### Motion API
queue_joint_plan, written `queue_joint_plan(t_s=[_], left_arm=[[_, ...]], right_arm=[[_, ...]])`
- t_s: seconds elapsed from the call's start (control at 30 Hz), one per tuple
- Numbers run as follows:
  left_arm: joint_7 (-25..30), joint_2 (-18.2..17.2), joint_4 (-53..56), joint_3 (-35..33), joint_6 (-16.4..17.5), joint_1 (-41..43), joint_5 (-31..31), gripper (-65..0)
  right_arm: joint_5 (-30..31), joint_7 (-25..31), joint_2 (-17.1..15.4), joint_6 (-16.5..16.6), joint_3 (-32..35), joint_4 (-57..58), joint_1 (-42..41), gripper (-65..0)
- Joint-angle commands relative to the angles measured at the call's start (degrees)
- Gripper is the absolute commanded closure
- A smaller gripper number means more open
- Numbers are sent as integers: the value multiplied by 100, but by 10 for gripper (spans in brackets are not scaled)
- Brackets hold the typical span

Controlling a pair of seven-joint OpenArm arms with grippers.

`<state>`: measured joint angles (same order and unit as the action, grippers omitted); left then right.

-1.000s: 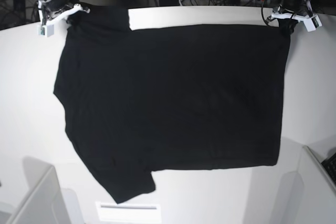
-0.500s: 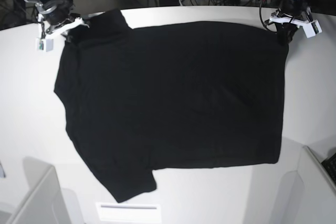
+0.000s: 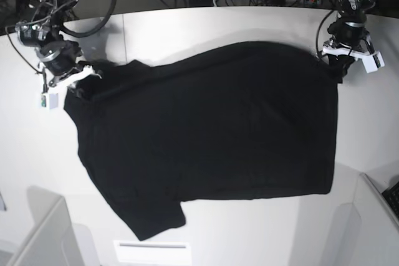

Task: Fold the T-shirt properly
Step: 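Lift the shoulder edge with both grippers and pull it taut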

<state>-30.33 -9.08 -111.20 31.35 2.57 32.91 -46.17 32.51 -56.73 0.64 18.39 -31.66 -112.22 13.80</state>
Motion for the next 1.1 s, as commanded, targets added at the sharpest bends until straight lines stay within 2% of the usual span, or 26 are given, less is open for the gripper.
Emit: queue_joint_plan(t_s=[0.0, 0.27, 0.47, 0.67, 0.97, 1.07], left_arm=[[-49, -19, -85, 122, 3, -51, -20, 0], [-778, 77, -14, 491, -6, -763, -11, 0], [-787, 69, 205, 491, -6, -1053, 68, 0], [-787, 130, 329, 438, -6, -1352, 780, 0], [-787, 183, 680, 482, -15, -1686, 806, 0], [-778, 165, 935, 456, -279, -1809, 806, 0]], right_arm=[[85, 77, -42, -6, -21, 0, -154, 0], [85, 51, -42, -15, -12, 880, -848, 0], [-275, 104, -139, -15, 190, 1222, -1218, 0], [-504, 104, -148, -15, 392, 1442, -1587, 0], [-609, 113, -148, -15, 401, 2022, -2106, 0], [-627, 244, -148, -15, 401, 2163, -2202, 0]])
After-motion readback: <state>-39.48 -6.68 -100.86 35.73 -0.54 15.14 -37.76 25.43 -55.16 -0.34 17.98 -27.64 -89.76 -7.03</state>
